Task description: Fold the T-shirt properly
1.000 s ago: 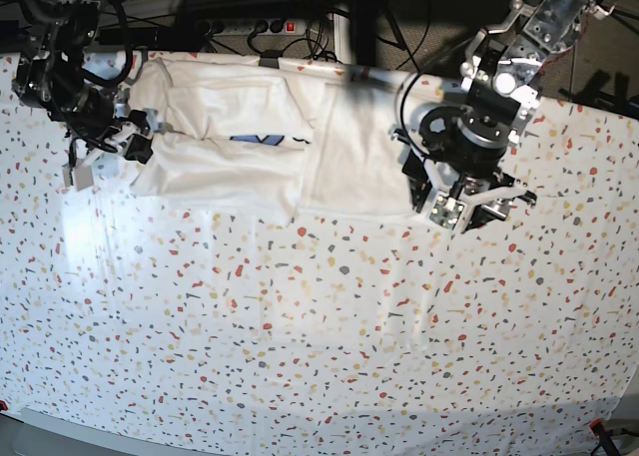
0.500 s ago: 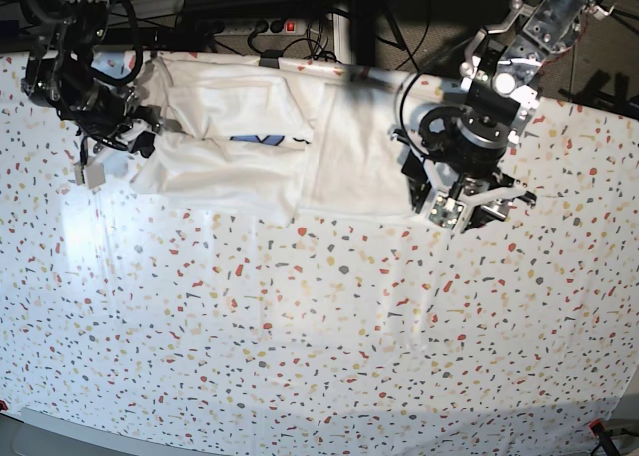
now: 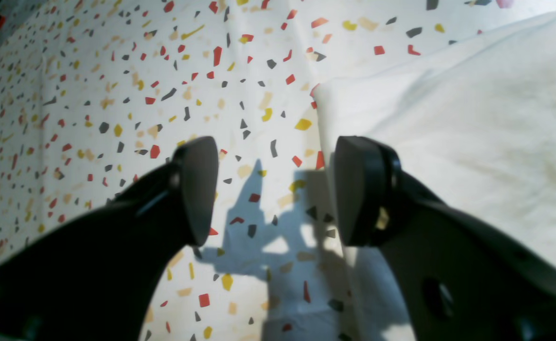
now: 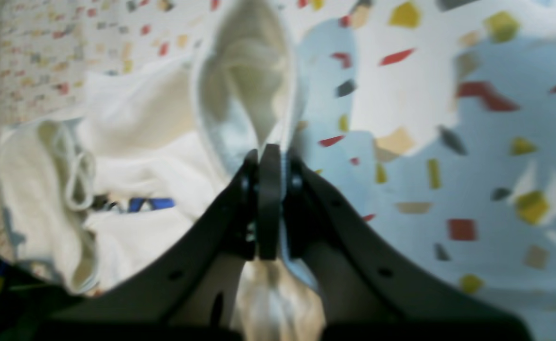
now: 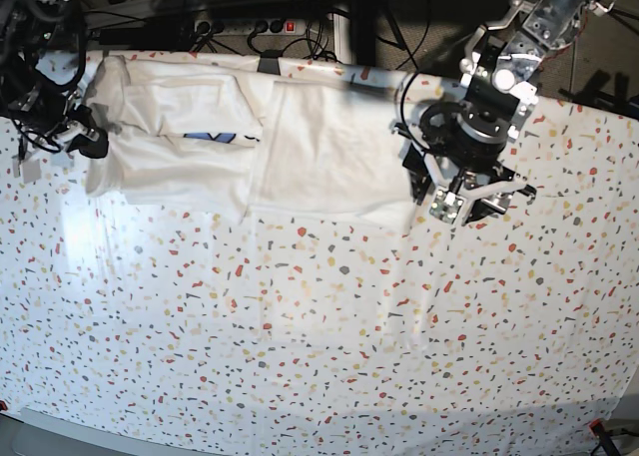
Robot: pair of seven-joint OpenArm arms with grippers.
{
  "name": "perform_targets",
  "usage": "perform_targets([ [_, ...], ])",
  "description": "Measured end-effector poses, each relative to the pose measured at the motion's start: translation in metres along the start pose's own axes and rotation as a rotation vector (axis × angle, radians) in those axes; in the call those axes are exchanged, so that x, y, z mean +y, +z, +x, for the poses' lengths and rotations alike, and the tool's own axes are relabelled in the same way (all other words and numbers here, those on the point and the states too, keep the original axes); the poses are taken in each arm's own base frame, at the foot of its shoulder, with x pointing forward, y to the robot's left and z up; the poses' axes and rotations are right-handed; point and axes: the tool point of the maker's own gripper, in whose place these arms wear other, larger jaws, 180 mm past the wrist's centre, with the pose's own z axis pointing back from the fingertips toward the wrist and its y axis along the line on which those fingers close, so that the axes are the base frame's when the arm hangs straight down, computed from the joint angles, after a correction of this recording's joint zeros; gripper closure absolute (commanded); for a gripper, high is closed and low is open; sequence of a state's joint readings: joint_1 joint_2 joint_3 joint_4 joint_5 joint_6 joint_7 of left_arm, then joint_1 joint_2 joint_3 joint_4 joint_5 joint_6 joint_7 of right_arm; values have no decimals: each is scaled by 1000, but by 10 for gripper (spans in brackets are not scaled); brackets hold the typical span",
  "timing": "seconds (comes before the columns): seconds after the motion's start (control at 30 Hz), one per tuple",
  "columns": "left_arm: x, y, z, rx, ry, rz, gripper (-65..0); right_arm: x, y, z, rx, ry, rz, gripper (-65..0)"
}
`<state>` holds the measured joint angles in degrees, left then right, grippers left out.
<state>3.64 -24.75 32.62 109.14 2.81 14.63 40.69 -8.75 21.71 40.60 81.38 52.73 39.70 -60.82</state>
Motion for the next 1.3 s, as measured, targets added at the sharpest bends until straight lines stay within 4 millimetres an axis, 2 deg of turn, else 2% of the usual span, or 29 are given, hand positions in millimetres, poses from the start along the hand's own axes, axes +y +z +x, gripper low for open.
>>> perform_targets([
  [0.13, 0, 0, 0, 0, 0, 0, -376, 15, 1, -3, 20, -28, 77, 0],
  [0.27, 0, 0, 0, 0, 0, 0, -376, 50, 11, 7, 27, 38, 179, 0],
  [0.4, 3, 1, -4, 0, -14, 4, -376, 101, 18, 27, -68, 145, 254, 0],
  [0.5, -1, 6, -16, 15, -21, -7, -376, 139, 17, 26, -99, 193, 320, 0],
  [0.63, -7, 9, -34, 30, -36, -23, -376, 200, 12, 21, -136, 225, 477, 0],
  [0.73, -6, 8, -59, 81, -54, -20, -376, 240, 3, 12, -136, 215, 582, 0],
  [0.9, -4, -1, -91, 135, -75, -10, -376, 283, -24, 2, -142, 237, 595, 0],
  [1.1, -6, -11, -105, 109, -84, -32, -376, 338, -51, -8, -162, 304, 602, 0],
  [1.3, -11, -11, -106, 105, -71, -65, -376, 366, -78, -36, -89, 369, 635, 0],
])
